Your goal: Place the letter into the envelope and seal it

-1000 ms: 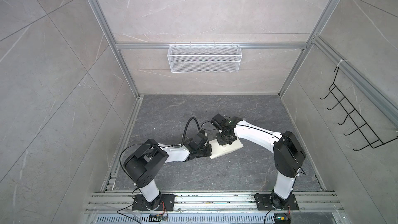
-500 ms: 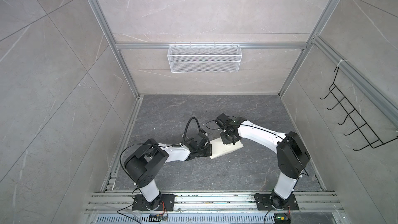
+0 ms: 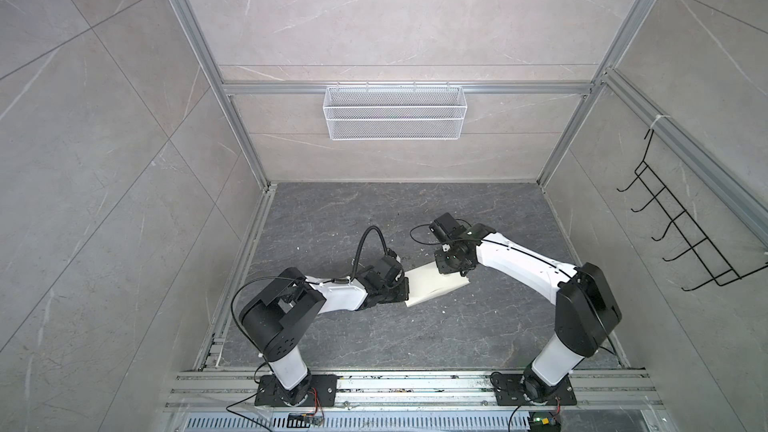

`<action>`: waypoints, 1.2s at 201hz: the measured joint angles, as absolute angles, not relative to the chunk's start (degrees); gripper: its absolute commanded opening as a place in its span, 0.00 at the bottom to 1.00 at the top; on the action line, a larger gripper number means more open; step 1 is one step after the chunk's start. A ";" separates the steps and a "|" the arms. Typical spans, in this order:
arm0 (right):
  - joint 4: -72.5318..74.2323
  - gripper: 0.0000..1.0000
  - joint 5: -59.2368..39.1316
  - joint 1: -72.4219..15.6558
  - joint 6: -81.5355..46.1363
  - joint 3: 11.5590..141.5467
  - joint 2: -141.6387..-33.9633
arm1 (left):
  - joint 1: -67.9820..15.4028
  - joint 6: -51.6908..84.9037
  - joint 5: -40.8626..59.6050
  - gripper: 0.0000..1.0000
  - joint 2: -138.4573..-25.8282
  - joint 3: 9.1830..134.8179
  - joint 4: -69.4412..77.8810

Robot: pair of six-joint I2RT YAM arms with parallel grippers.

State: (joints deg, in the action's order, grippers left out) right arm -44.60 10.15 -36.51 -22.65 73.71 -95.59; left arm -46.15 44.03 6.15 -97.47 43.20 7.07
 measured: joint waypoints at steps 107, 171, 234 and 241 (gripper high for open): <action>-42.11 0.00 8.99 -43.35 -22.46 75.00 -101.43 | -46.26 43.94 6.07 0.00 -97.49 43.31 6.90; -41.69 0.00 11.46 -43.88 -22.48 75.33 -102.80 | -46.26 43.94 6.07 0.00 -97.60 43.59 6.48; -41.32 0.00 13.82 -42.28 -22.48 74.94 -102.89 | -46.33 43.88 6.09 0.00 -98.35 44.93 5.10; -41.21 0.00 13.80 -42.00 -22.48 74.91 -102.89 | -46.35 43.88 6.09 0.00 -98.37 45.01 4.95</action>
